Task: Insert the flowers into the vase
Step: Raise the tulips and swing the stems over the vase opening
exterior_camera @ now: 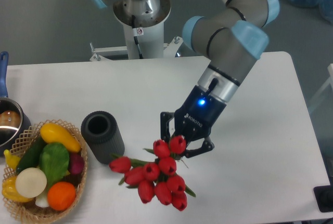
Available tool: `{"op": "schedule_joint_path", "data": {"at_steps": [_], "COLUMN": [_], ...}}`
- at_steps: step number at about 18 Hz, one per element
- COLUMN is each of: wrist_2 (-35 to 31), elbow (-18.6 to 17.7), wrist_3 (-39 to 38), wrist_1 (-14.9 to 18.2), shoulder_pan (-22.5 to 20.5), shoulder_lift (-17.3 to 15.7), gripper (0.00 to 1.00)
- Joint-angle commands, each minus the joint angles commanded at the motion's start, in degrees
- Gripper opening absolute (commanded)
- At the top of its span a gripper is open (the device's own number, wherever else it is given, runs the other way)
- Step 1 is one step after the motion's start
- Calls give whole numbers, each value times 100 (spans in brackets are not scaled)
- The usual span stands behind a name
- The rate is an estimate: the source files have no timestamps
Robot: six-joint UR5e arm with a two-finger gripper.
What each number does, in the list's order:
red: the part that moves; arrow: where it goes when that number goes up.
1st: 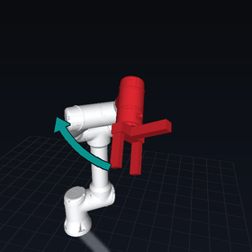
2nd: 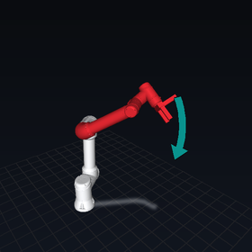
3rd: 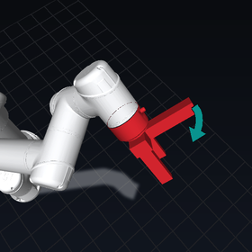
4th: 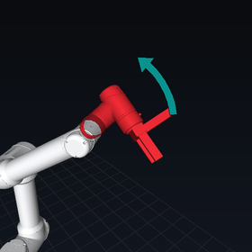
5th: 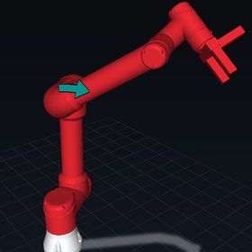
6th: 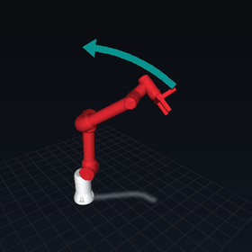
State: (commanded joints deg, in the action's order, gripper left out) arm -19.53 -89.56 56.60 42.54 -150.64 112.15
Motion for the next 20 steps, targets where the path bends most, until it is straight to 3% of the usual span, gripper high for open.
{"op": "schedule_joint_path", "data": {"at_steps": [4,12,20], "wrist_2": [290,897,1354], "elbow": [-237,-308,-949], "wrist_3": [9,167,114], "wrist_1": [-18,-18,-9], "shoulder_pan": [-62,9,0], "shoulder_lift": [-237,-527,-1291], "gripper": [4,5,7]}}
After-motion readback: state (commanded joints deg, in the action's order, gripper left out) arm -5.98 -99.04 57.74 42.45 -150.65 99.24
